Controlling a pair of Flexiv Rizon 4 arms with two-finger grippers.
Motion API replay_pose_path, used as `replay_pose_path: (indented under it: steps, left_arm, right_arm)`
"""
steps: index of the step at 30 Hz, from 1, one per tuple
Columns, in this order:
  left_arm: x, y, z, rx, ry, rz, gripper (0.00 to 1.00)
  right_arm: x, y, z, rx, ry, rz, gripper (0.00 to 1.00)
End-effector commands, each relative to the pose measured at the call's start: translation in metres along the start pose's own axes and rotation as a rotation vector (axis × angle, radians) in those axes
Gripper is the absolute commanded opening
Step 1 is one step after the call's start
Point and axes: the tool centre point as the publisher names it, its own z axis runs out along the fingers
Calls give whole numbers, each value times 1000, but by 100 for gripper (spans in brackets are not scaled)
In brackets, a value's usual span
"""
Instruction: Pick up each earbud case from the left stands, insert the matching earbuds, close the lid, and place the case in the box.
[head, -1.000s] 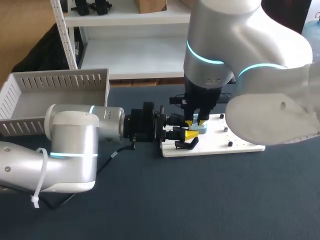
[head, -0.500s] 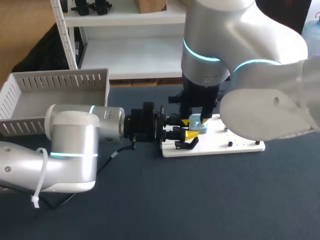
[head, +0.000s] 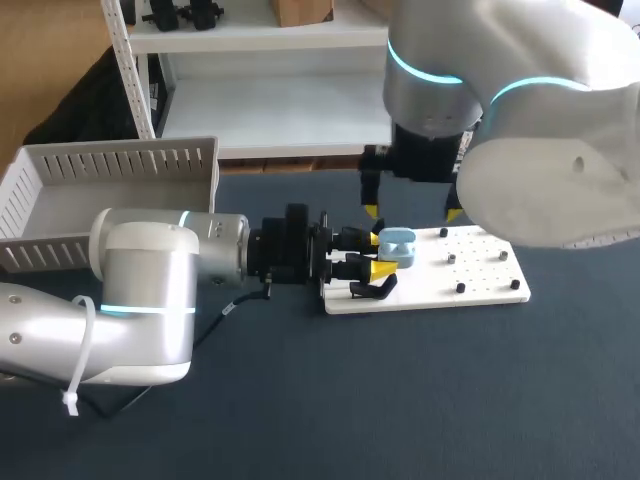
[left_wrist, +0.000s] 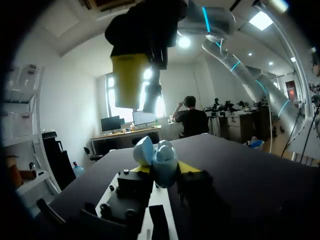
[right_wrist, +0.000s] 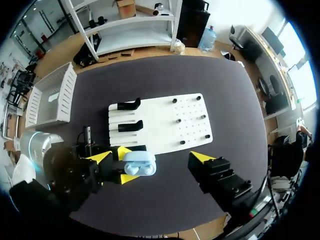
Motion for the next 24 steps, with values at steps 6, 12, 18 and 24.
replay_pose_path:
  steps: [6,12,18,24]
  left_arm:
    - [0,-1,0,-4,-1,2,0]
    - [0,-1,0,-4,-1,2,0]
    - [0,-1,0,-4,-1,2,0]
    - [0,-1,0,-4,-1,2,0]
  right_arm:
    - [-29,-11,34,74,45,69,100]
    - [-22,-23,44,94,73,79,100]
    - [-8,-30,42,105,89,67,100]
    - [8,-33,38,103,111,46,100]
